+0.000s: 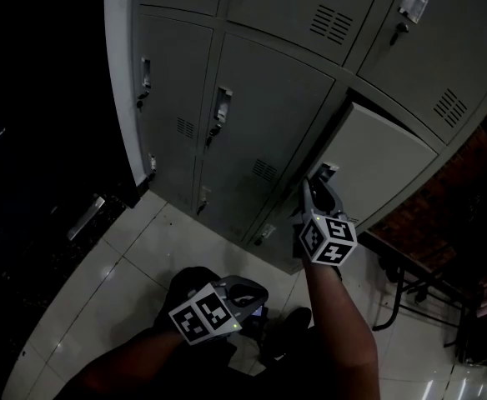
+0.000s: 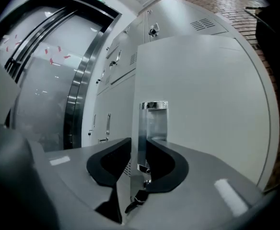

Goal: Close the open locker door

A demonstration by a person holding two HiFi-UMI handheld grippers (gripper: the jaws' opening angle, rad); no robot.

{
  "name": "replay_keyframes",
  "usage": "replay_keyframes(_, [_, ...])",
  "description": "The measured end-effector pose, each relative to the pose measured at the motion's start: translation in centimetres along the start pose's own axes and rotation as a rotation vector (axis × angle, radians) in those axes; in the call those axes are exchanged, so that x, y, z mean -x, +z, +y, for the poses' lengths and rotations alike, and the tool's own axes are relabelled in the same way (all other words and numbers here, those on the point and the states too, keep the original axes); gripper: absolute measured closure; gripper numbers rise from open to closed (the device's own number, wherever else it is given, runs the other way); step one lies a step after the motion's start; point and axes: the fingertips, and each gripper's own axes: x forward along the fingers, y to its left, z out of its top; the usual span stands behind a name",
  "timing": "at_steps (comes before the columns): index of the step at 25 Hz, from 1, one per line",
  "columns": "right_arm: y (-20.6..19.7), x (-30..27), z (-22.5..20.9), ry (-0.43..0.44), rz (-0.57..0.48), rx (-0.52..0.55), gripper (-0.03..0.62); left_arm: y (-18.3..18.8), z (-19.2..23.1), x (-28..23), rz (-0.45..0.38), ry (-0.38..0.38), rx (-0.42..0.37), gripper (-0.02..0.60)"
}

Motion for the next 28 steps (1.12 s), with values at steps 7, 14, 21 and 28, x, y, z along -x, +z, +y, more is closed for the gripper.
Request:
replay_keyframes(7, [0.2,-3.2,-1.7,-0.03,-0.008,-0.03,0.497,0.2,0.1,0.5,-0.014,-0.003,0.009,0.569])
replay_keyframes(14, [0.4,-5.4,-3.9,-0.078,0.01,-0.061,0.549,0.1,0.3,0.9,-0.023,0.0,0.015,0.569])
replay_keyframes(21, [0.5,-5.9,-4.3,-0.095,0.026,-0.006,0.553,0.1,0.2,0.8,-0.019,0.0,0.01,0.569])
replay_keyframes(28, [0.5,-4.8,-4.2,-0.103,0.018,0.003,0.551,0.1,0.2,0.7,-0.024,-0.003,0.011,0.569])
